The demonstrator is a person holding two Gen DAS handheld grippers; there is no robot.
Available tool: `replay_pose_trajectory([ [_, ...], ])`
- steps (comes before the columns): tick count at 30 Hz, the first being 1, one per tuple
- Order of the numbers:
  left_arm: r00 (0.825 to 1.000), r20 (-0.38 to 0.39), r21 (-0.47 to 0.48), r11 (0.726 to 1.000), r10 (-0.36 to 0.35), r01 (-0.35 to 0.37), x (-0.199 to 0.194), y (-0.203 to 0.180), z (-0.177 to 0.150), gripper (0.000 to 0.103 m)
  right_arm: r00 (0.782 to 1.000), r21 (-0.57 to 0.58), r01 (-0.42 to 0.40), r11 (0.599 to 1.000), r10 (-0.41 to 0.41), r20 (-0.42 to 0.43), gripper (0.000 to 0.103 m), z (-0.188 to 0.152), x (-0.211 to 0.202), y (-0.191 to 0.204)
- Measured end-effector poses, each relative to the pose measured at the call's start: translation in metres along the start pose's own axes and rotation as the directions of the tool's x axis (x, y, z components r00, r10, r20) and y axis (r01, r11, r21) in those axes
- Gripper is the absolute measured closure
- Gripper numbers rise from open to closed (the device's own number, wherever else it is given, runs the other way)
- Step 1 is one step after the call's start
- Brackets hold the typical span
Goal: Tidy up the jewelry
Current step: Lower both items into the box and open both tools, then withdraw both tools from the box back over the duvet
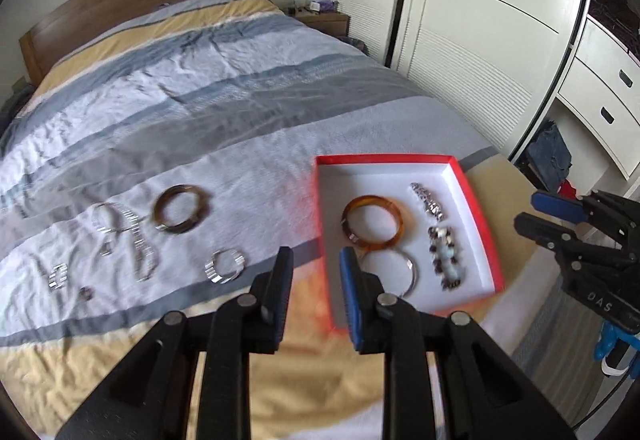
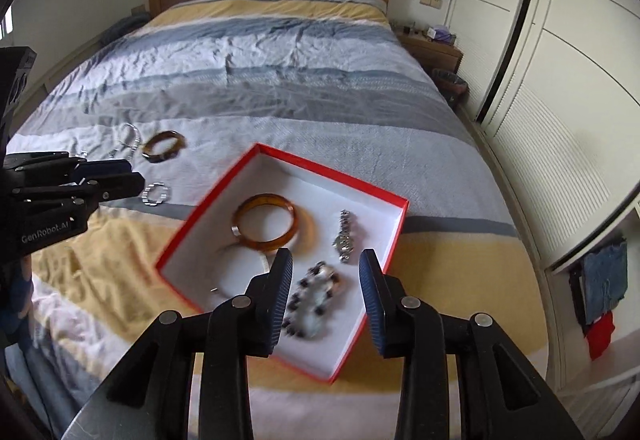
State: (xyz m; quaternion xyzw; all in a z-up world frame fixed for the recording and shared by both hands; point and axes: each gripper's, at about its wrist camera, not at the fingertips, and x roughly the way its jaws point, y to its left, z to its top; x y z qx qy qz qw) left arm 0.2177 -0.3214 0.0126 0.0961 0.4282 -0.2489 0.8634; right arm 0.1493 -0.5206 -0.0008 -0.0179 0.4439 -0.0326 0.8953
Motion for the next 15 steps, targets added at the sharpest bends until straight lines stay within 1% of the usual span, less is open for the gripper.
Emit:
replay_pose_trajectory([
  [4, 0.998, 0.039, -0.028, 0.998, 0.052, -0.051, -0.063, 0.025, -0.023, 0.08, 0.999, 0.065, -0.033, 0.997, 0.03, 0.041, 0.068, -0.016, -0.049, 0.026],
  [7, 0.992, 0.075, -0.04, 0.995, 0.098, -0.095, -0.107, 0.042, -0.04, 0.08, 0.997, 0.09, -0.047, 0.995, 0.041, 0.07, 0.068, -0.028, -0.084, 0.048],
  [9, 0.986, 0.101, -0.055, 0.99, 0.132, -0.127, -0.136, 0.057, -0.05, 0.075, 0.995, 0.092, -0.048, 0.995, 0.04, 0.088, 0.068, -0.034, -0.106, 0.064],
  [10, 0.983, 0.114, -0.066, 0.988, 0.143, -0.136, -0.15, 0.064, -0.054, 0.07, 0.995, 0.091, -0.047, 0.995, 0.038, 0.093, 0.068, -0.036, -0.114, 0.07],
  [13, 0.971, 0.161, -0.098, 0.981, 0.179, -0.164, -0.194, 0.087, -0.067, 0.069, 0.992, 0.091, -0.039, 0.995, 0.028, 0.12, 0.068, -0.042, -0.144, 0.09],
  [15, 0.962, 0.19, -0.117, 0.977, 0.198, -0.178, -0.222, 0.102, -0.077, 0.069, 0.989, 0.112, -0.049, 0.992, 0.033, 0.142, 0.068, -0.045, -0.161, 0.098],
])
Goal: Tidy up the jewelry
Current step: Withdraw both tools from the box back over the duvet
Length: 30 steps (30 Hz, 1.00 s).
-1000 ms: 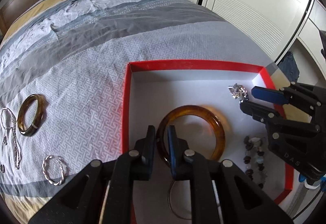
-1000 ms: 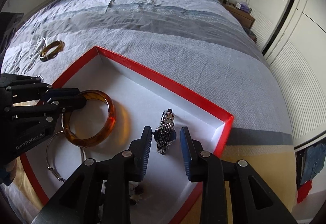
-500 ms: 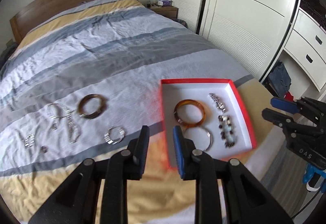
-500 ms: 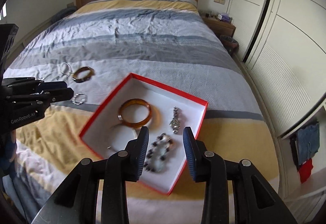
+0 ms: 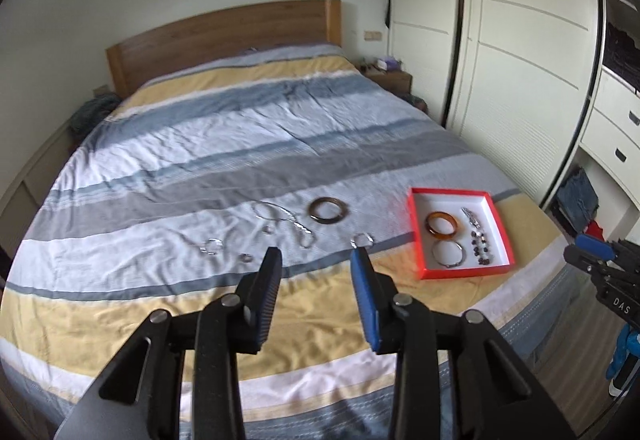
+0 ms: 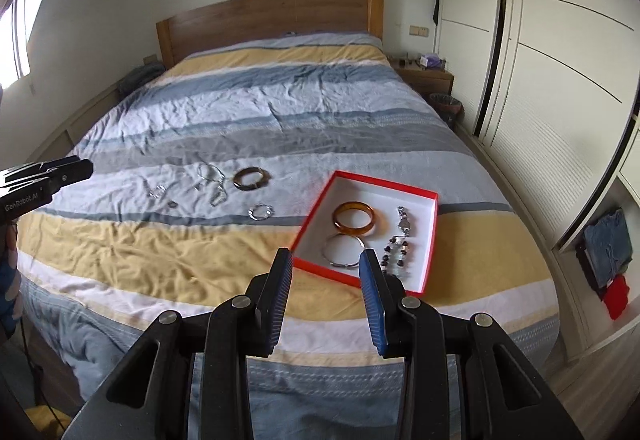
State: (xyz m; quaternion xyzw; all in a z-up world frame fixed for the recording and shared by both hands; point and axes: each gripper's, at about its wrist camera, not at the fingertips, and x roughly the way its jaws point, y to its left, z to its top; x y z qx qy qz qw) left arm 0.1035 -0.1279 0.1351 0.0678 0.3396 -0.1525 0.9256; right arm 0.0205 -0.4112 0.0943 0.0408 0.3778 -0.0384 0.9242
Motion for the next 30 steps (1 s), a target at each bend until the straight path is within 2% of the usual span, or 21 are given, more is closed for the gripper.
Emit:
replay_pose_trajectory([
  [7, 0.995, 0.077, -0.058, 0.997, 0.063, -0.058, -0.07, 0.061, -0.018, 0.069, 0.998, 0.041, -0.037, 0.998, 0.035, 0.06, 0.068, -0.013, -0.048, 0.038],
  [15, 0.982, 0.14, -0.122, 0.987, 0.125, -0.108, -0.122, 0.106, -0.038, 0.069, 0.992, -0.038, -0.074, 0.997, 0.078, 0.099, 0.068, -0.021, -0.081, 0.093],
  [22, 0.971, 0.174, -0.146, 0.98, 0.163, -0.138, -0.146, 0.124, -0.045, 0.069, 0.982, -0.084, -0.112, 0.99, 0.123, 0.142, 0.068, -0.021, -0.104, 0.123],
  [30, 0.968, 0.174, -0.16, 0.975, 0.182, -0.154, -0.154, 0.131, -0.05, 0.069, 0.972, -0.095, -0.134, 0.986, 0.149, 0.18, 0.068, -0.018, -0.118, 0.135],
])
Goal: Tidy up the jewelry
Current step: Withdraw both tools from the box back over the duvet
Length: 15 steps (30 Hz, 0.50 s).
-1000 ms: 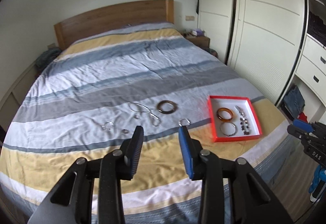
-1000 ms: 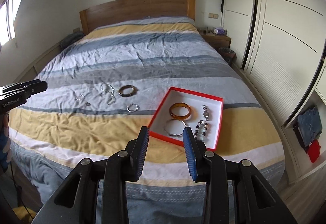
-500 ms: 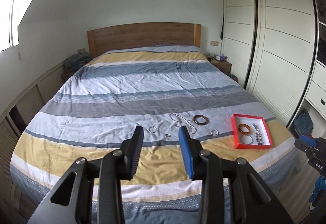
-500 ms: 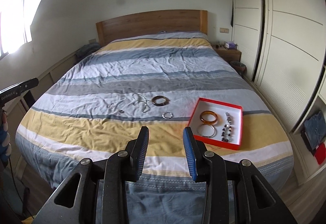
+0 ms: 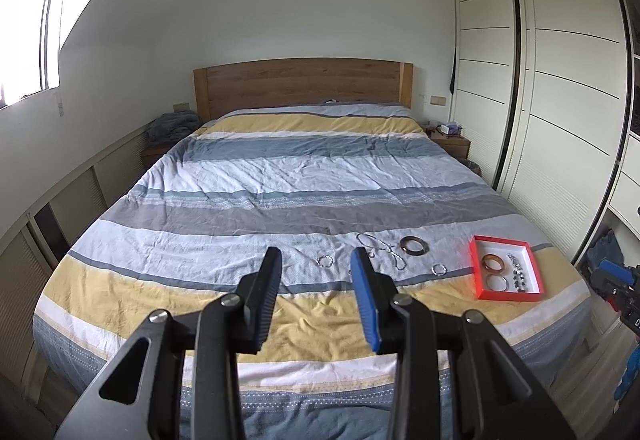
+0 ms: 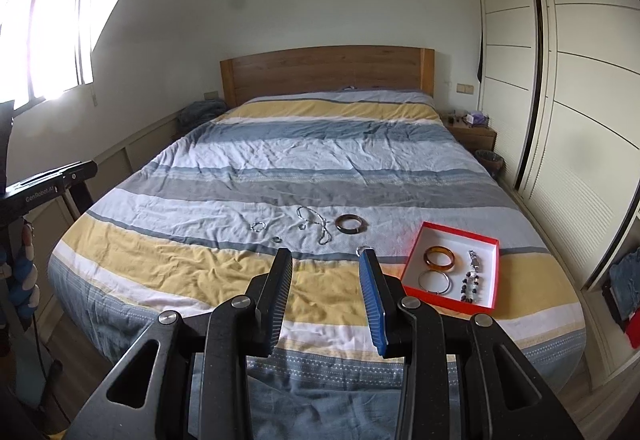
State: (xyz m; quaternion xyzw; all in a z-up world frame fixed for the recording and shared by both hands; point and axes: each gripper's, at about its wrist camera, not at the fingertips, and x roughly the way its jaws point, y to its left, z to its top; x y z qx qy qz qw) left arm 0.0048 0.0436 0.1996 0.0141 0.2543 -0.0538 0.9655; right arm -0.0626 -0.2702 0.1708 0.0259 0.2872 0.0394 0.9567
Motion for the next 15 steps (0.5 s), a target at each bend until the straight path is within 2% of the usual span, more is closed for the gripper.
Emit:
replay_pose_trajectory([
  [7, 1.0, -0.01, -0.024, 1.0, 0.014, -0.014, 0.005, 0.011, 0.0, 0.069, 1.0, -0.001, -0.017, 1.0, 0.017, 0.009, 0.068, 0.004, 0.003, 0.008],
  [15, 0.998, -0.052, -0.05, 0.999, 0.018, -0.02, 0.032, 0.023, -0.009, 0.069, 1.0, 0.008, -0.018, 1.0, 0.017, 0.006, 0.068, 0.003, 0.021, 0.007],
])
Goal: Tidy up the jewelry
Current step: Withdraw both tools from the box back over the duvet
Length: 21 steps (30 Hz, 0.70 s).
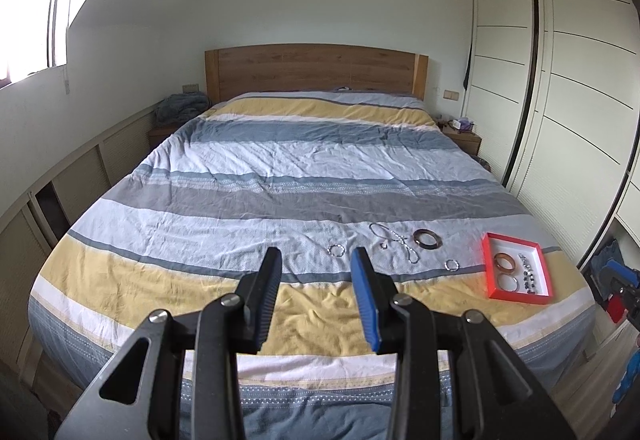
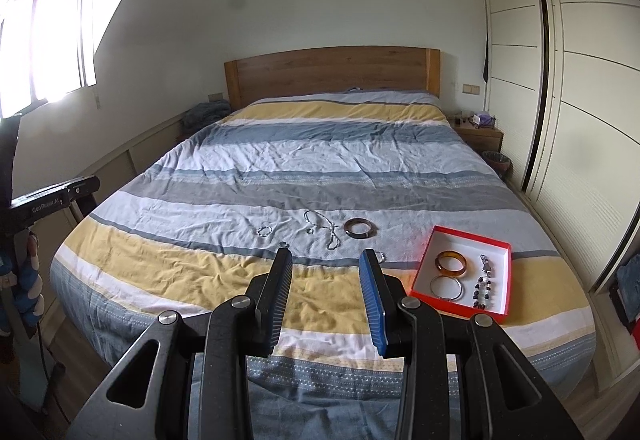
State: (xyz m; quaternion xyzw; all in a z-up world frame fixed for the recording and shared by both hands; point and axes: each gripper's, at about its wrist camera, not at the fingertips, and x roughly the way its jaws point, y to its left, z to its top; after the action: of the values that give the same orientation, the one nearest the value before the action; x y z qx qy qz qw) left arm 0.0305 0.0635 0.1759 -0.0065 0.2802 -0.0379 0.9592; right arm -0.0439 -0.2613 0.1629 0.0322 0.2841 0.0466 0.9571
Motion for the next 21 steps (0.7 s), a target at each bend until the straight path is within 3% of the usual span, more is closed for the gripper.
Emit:
replay_pose_trajectory([
  [12, 0.997, -0.073, -0.02, 1.0, 0.011, -0.012, 0.081, 0.008, -0.015, 0.069, 1.0, 0.041, 0.017, 0.999, -0.017, -0.014, 0.068, -0.001, 0.058, -0.006],
  [21, 0.987, -0.162, -0.025, 1.0, 0.011, -0.015, 0.179, 0.014, -0.034, 0.069, 0.993, 0.021, -0.033, 0.999, 0.035, -0.109, 0.068, -0.004, 0.158, 0.005],
])
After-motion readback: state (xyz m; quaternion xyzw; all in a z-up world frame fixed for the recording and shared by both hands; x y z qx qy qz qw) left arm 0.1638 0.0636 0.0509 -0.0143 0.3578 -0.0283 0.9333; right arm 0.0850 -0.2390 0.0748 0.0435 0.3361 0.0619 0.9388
